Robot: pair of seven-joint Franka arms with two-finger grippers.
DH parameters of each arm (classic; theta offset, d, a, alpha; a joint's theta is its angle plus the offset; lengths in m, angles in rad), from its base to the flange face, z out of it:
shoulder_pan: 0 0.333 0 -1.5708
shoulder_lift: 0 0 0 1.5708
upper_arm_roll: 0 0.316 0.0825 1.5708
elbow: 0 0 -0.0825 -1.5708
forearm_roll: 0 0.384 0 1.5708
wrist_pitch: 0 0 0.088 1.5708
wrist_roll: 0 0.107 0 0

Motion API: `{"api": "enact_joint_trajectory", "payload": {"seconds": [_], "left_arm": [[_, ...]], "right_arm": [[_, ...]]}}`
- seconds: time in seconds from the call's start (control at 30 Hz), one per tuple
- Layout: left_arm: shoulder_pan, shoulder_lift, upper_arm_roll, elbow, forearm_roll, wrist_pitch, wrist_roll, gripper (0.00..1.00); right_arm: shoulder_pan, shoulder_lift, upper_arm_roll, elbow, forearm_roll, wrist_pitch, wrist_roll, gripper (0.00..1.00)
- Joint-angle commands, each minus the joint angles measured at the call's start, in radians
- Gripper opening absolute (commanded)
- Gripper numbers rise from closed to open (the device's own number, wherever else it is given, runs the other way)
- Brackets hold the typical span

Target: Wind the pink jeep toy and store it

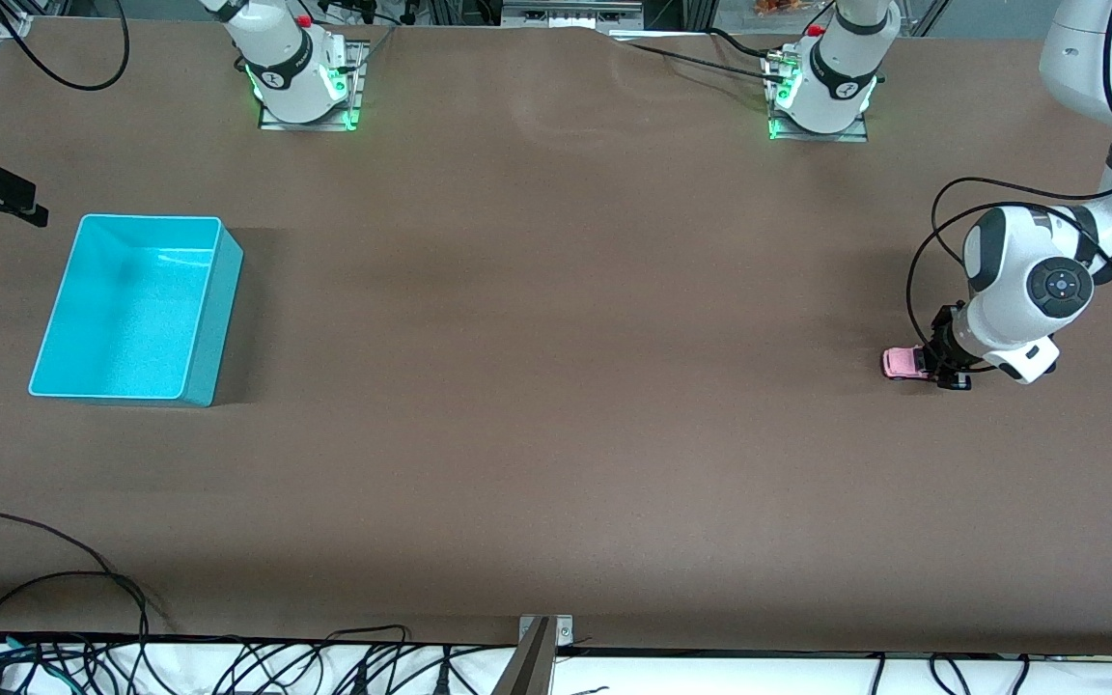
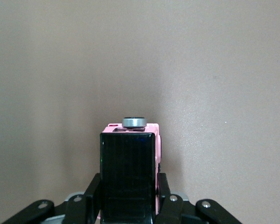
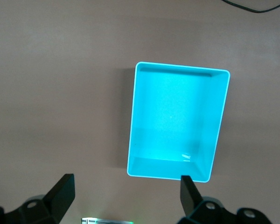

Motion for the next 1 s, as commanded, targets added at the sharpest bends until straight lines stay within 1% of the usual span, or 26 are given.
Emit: {"api": "enact_joint_trajectory", "payload": {"seconds": [0.0,0.07,0.1,0.23,0.37,0.5,0.67,0.87,0.97], "left_arm": [[0.025,0.052,-0.002,0.035,0.037,-0.009,0.041,0.87],[0.029,0.041,-0.002,0.058,0.037,-0.061,0.062,0.99],[0.031,0.034,-0.002,0.076,0.033,-0.088,0.076,1.0],[0.039,0.003,-0.007,0.125,0.005,-0.197,0.127,1.0],[0.039,-0.029,-0.008,0.151,-0.032,-0.262,0.165,1.0],[0.039,-0.068,-0.008,0.165,-0.056,-0.302,0.21,1.0],[0.029,-0.135,-0.011,0.165,-0.056,-0.33,0.246,1.0],[0.031,-0.193,-0.048,0.17,-0.055,-0.362,0.306,1.0],[0.031,-0.219,-0.062,0.185,-0.055,-0.391,0.372,1.0]], "right_arm": [[0.003,0.0,0.002,0.011,-0.011,-0.015,0.002,1.0],[0.003,0.0,0.002,0.012,-0.013,-0.013,0.002,1.0],[0.003,0.0,0.002,0.012,-0.013,-0.013,0.002,1.0],[0.001,0.0,0.002,0.012,-0.013,-0.013,0.002,1.0],[0.001,0.0,0.001,0.012,-0.013,-0.012,0.002,1.0],[0.001,0.0,0.002,0.012,-0.013,-0.013,0.002,1.0],[0.001,0.0,0.002,0.012,-0.013,-0.013,0.002,1.0],[0.001,0.0,0.002,0.012,-0.013,-0.013,0.002,1.0],[0.001,0.0,0.002,0.012,-0.013,-0.013,0.002,1.0]]}}
